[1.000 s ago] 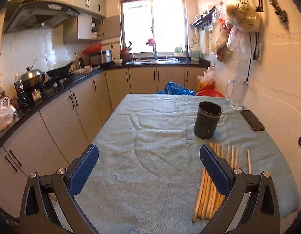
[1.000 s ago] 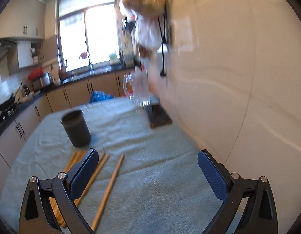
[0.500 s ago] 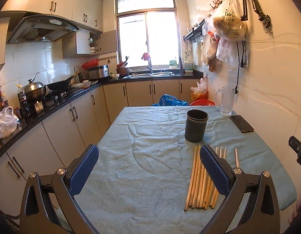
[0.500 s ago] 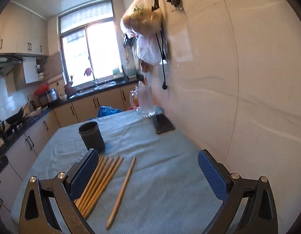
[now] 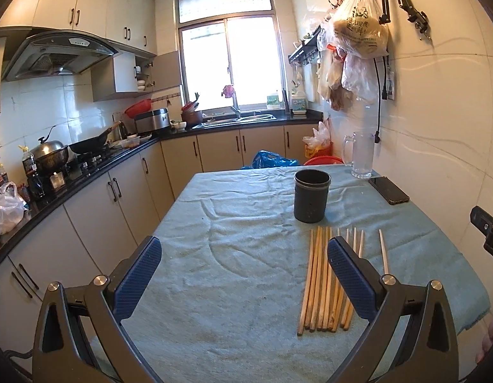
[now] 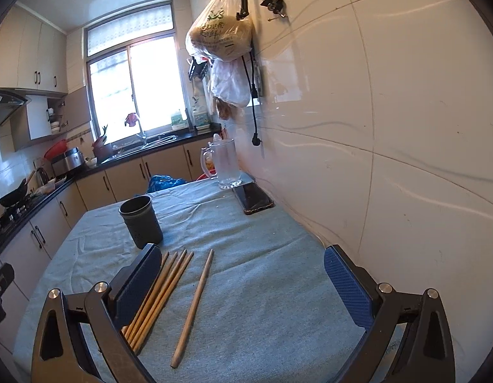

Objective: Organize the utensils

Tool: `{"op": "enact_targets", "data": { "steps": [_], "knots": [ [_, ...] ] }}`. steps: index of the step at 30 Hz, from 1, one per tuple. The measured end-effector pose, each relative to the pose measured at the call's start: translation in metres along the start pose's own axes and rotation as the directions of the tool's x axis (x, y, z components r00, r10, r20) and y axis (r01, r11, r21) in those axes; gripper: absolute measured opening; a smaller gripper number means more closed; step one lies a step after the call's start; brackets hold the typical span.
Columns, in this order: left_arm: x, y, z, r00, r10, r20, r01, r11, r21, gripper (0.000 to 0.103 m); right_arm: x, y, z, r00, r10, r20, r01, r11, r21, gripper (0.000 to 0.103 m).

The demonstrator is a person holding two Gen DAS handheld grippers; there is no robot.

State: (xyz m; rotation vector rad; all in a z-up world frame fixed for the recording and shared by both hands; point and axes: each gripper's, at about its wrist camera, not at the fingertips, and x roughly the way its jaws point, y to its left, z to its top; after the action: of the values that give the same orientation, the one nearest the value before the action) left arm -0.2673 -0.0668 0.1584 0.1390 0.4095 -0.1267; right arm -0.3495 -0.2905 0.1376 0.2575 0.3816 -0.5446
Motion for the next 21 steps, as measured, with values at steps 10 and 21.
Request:
{"op": "enact_targets", "data": {
  "steps": [10,21],
  "knots": [
    [0.01,-0.004,-0.005,0.998,-0.024,-0.051,0.025,1.0,0.011,0.103,0.009,-0.002,-0.003,0.999,0.003,-0.049,-0.002,1.0,0.012,0.103],
    [0.019,-0.008,-0.007,0.997,-0.028,-0.076,0.03,0.999,0.019,0.103,0.015,0.001,-0.008,0.998,0.004,-0.062,-0.003,1.0,0.008,0.103]
  ]
}}
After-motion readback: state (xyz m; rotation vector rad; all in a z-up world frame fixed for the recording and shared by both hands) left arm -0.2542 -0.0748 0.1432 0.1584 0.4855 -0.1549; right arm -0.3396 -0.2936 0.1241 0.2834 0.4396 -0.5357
